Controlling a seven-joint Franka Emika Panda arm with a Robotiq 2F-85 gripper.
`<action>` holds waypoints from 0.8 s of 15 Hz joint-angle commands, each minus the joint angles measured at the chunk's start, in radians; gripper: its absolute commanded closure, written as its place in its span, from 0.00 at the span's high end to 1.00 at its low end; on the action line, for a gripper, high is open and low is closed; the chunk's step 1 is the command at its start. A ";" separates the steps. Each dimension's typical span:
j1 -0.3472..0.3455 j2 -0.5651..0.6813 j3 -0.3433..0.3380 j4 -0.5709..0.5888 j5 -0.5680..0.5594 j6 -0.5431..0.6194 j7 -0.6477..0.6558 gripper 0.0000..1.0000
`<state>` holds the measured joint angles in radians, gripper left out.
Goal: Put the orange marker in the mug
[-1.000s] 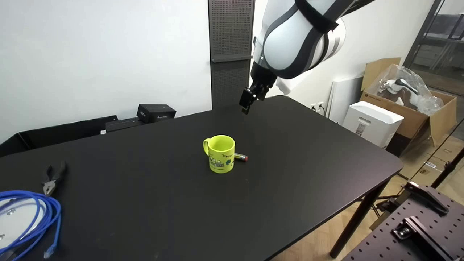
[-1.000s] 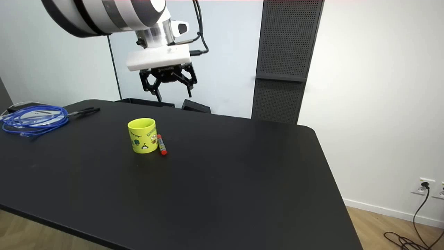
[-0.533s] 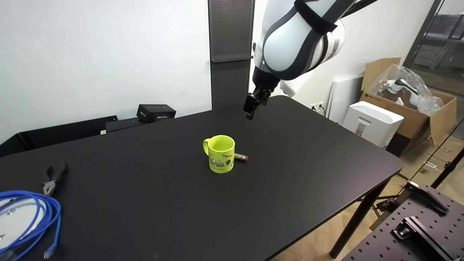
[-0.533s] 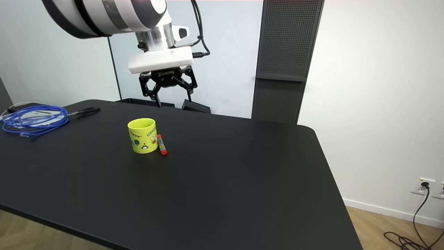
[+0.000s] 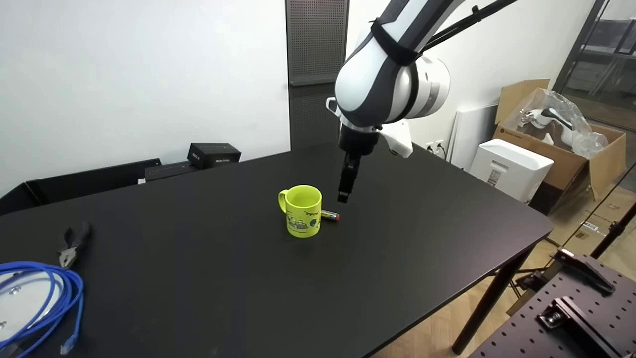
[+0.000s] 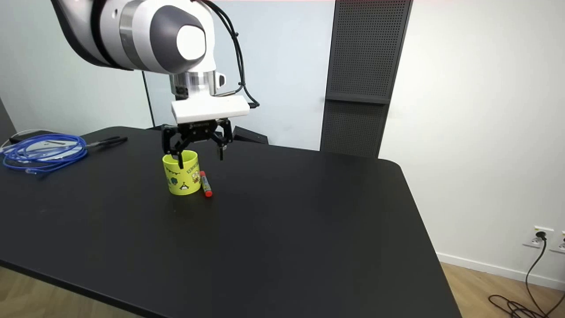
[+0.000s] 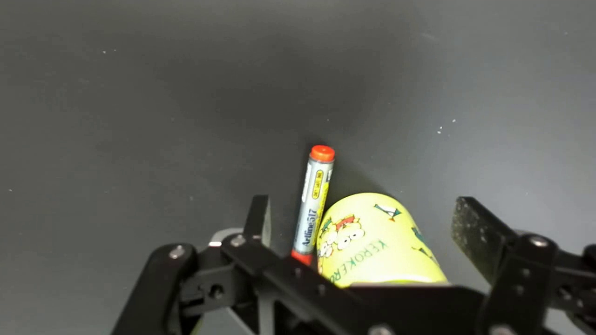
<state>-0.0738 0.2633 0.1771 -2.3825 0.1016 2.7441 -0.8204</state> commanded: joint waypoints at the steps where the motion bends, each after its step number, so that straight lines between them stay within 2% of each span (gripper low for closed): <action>1: -0.043 0.054 0.025 0.058 0.009 -0.044 -0.129 1.00; 4: -0.035 0.069 0.003 0.066 -0.030 -0.053 -0.142 1.00; 6: -0.008 0.078 -0.027 0.065 -0.082 -0.045 -0.104 1.00; 7: 0.033 0.083 -0.076 0.063 -0.150 -0.015 -0.014 1.00; 8: 0.040 0.089 -0.089 0.063 -0.163 0.007 0.031 1.00; 12: 0.145 0.125 -0.222 0.070 -0.374 0.112 0.304 1.00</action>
<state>-0.0094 0.3532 0.0474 -2.3430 -0.1442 2.8096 -0.7083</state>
